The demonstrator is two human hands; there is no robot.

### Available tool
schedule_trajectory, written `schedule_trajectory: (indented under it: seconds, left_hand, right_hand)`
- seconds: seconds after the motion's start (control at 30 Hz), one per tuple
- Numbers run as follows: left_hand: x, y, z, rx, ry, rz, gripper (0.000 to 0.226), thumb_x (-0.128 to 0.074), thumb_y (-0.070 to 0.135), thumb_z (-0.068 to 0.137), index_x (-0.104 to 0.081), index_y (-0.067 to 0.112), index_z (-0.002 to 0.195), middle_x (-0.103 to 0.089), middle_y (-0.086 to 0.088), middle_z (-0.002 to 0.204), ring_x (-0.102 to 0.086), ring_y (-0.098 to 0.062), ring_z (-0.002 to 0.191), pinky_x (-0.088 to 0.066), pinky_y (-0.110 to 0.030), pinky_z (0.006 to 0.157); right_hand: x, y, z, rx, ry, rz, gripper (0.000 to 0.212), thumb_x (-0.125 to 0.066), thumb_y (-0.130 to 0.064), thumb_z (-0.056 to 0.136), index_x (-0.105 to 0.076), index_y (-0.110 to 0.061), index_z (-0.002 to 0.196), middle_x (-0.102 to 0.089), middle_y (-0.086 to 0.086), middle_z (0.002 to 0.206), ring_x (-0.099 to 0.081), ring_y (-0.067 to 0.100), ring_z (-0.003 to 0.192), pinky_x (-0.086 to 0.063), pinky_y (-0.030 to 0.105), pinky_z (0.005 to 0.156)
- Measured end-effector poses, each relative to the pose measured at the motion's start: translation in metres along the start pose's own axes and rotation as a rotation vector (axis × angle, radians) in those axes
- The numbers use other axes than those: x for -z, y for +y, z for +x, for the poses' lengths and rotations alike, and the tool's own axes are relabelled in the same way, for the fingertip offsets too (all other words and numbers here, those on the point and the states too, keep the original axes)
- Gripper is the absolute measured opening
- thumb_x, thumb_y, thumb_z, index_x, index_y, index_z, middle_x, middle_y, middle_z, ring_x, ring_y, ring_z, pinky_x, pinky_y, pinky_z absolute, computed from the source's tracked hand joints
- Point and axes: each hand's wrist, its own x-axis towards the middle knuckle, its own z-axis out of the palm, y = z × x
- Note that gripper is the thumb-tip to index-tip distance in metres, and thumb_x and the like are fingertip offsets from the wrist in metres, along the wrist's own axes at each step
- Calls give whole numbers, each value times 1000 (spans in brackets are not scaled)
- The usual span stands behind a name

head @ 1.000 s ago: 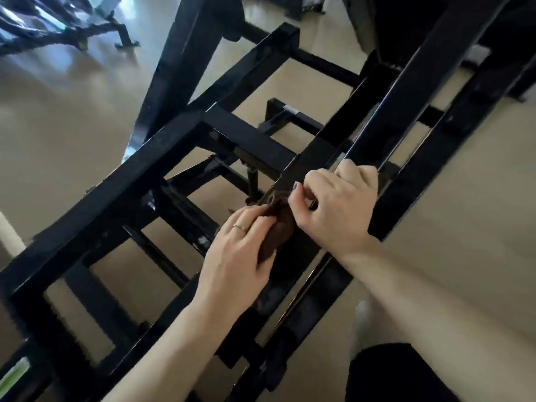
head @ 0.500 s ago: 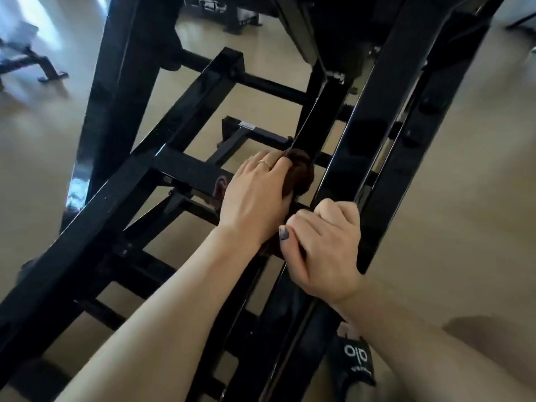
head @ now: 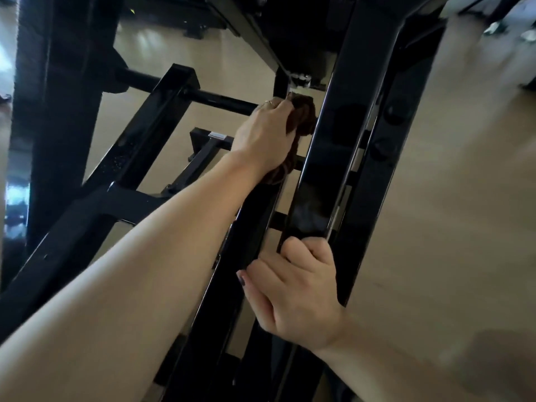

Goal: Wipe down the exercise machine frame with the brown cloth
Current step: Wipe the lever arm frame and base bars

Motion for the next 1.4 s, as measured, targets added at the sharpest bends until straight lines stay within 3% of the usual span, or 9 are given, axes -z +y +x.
schedule_trajectory:
  seconds: [0.1,0.23,0.37,0.63,0.93,1.03,1.2,1.3,1.4]
  left_hand:
    - [1,-7,-50,-62,-49,19,33,-53,34,103,-54,20,134,-56,-2,135,-60,-26,111,-49,-40,82]
    - [3,-10,-91,-136,20,-58,26,-59,26,100,-61,17,124,-59,1,133,-58,-21,114,-53,-37,82]
    - [-4,-4,-42,-143,80,88,26,-53,25,103,-57,15,126,-60,-2,126,-57,-23,115,-49,-36,81]
    - [-11,-6,66,-29,57,70,34,-53,29,103,-54,16,135,-60,-7,130,-61,-32,111,-41,-37,76]
    - [1,-20,-20,-69,13,-46,32,-51,25,104,-56,18,135,-60,-6,125,-61,-29,106,-49,-38,85]
    - [6,-22,-42,-79,-7,-34,32,-50,27,104,-55,23,136,-61,-4,127,-62,-30,105,-54,-45,87]
    - [9,-29,-12,-121,-19,97,33,-49,23,105,-55,19,137,-56,-3,137,-60,-31,113,-51,-42,87]
    - [11,-43,19,-64,-19,141,36,-50,13,101,-56,12,136,-55,-11,135,-58,-37,115,-51,-49,92]
    - [9,-51,44,-90,-41,125,34,-52,14,100,-56,11,134,-56,-10,131,-58,-34,115,-50,-49,94]
  right_hand:
    - [1,-2,2,-3,-6,-14,30,-54,-28,102,-50,-20,73,-49,-7,68,-37,16,75,-29,31,76]
    - [0,-5,2,-25,-15,-37,32,-57,-28,100,-55,-18,69,-49,-6,67,-37,17,75,-30,33,74]
    - [0,-4,4,-18,-27,-56,34,-56,-29,100,-53,-19,68,-48,-7,66,-36,16,74,-28,32,73]
    - [-2,-4,-2,-10,-41,-93,32,-58,-34,100,-52,-23,71,-52,-10,70,-39,12,77,-29,30,79]
    - [-1,-6,4,7,-64,-110,32,-58,-32,100,-55,-22,69,-50,-8,67,-39,15,74,-29,31,74]
    - [1,-8,7,20,-93,-98,34,-55,-31,100,-55,-20,68,-50,-6,65,-40,16,73,-30,32,71]
    - [14,7,38,166,-200,-37,36,-51,-26,102,-55,-18,67,-47,-1,59,-41,21,65,-30,34,70]
    - [14,27,86,113,-143,-97,33,-49,-22,101,-54,-15,69,-48,4,60,-32,23,63,-25,38,66]
    - [8,28,92,135,-223,-163,29,-56,-22,97,-57,-16,69,-50,2,59,-30,21,65,-27,36,69]
